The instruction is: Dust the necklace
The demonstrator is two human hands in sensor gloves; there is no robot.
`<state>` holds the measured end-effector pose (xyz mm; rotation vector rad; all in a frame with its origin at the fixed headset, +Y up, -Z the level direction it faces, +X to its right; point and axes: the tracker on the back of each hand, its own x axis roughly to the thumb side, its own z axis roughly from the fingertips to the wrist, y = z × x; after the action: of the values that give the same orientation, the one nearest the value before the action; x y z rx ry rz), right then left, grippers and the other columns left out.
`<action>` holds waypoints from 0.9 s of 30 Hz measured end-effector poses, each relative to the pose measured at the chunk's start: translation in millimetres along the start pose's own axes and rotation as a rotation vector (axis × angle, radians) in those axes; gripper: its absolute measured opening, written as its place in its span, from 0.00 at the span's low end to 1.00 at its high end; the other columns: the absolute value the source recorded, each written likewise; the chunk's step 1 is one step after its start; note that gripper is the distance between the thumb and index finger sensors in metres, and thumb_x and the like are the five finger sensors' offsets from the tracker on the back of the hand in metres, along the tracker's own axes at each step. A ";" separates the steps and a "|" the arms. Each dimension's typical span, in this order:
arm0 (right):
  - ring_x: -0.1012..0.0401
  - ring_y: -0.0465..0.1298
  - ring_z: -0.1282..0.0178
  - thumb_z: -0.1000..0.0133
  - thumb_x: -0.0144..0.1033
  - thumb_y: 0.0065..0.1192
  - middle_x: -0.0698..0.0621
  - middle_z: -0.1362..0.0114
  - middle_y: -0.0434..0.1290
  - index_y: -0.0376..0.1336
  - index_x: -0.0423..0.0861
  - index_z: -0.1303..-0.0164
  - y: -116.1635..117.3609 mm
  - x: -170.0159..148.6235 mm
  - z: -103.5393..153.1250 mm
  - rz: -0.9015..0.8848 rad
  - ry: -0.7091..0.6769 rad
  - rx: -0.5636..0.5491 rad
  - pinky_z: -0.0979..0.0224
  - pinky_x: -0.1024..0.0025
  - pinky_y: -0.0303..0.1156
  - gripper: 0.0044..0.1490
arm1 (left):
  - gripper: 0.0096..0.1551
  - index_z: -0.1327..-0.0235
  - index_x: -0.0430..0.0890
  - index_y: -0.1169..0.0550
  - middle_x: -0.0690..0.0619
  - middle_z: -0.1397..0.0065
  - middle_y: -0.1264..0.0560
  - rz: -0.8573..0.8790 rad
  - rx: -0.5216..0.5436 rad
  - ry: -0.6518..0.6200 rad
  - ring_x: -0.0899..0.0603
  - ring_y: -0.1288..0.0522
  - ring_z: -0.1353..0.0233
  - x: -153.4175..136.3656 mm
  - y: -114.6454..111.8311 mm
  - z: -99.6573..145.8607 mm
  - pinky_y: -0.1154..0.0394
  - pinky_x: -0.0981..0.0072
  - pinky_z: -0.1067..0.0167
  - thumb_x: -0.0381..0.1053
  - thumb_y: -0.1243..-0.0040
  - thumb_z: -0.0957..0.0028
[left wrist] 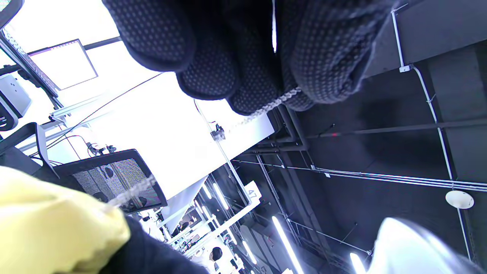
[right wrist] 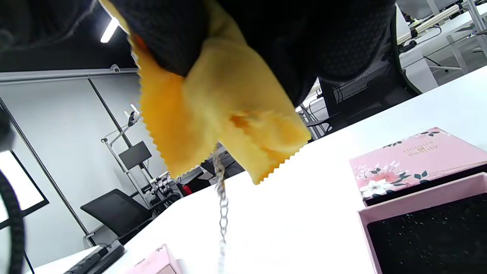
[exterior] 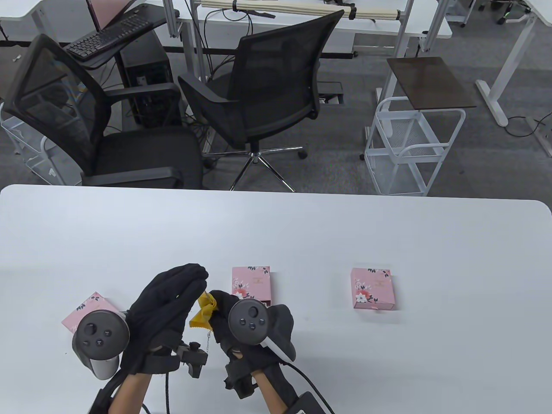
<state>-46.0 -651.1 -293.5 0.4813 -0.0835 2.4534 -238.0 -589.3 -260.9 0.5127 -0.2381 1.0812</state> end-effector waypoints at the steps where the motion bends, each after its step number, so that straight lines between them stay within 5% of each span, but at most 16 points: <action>1: 0.44 0.79 0.41 0.31 0.34 0.63 0.38 0.32 0.76 0.63 0.40 0.26 1.1 -0.3 -0.2 0.003 0.003 0.005 0.32 0.43 0.71 0.25 | 0.17 0.43 0.58 0.14 0.52 0.35 0.15 0.000 0.005 0.001 0.44 0.20 0.35 -0.2 0.1 0.0 0.22 0.51 0.40 0.58 0.28 0.43; 7: 0.48 0.81 0.49 0.33 0.45 0.65 0.43 0.42 0.80 0.67 0.40 0.33 8.6 -3.6 -1.3 0.052 0.033 0.007 0.36 0.47 0.73 0.26 | 0.17 0.43 0.58 0.14 0.52 0.35 0.15 0.023 0.003 -0.001 0.44 0.20 0.36 0.3 -1.0 -0.1 0.22 0.52 0.40 0.59 0.28 0.42; 13: 0.44 0.80 0.42 0.31 0.36 0.64 0.39 0.33 0.77 0.65 0.40 0.27 17.3 -5.6 -4.3 0.088 0.030 0.070 0.34 0.45 0.72 0.25 | 0.17 0.43 0.58 0.14 0.52 0.35 0.15 0.047 0.003 -0.001 0.45 0.20 0.35 -1.0 1.5 -0.4 0.22 0.52 0.40 0.59 0.29 0.42; 21: 0.48 0.81 0.49 0.32 0.43 0.65 0.42 0.41 0.80 0.67 0.41 0.31 20.6 -6.8 -4.7 0.070 0.034 0.067 0.36 0.48 0.74 0.25 | 0.17 0.42 0.58 0.14 0.52 0.35 0.15 0.101 0.024 0.012 0.44 0.21 0.35 -3.1 10.3 -1.4 0.22 0.52 0.40 0.59 0.29 0.41; 27: 0.44 0.80 0.42 0.31 0.36 0.64 0.39 0.33 0.77 0.65 0.41 0.26 17.5 -3.1 -2.7 0.094 0.018 0.052 0.34 0.46 0.73 0.25 | 0.17 0.42 0.58 0.14 0.53 0.35 0.16 0.113 0.018 0.005 0.44 0.21 0.35 -0.5 11.3 -0.5 0.22 0.52 0.40 0.59 0.29 0.42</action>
<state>-55.1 -666.4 -296.2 0.4874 -0.0350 2.5567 -248.3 -585.2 -258.4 0.5176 -0.2555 1.1954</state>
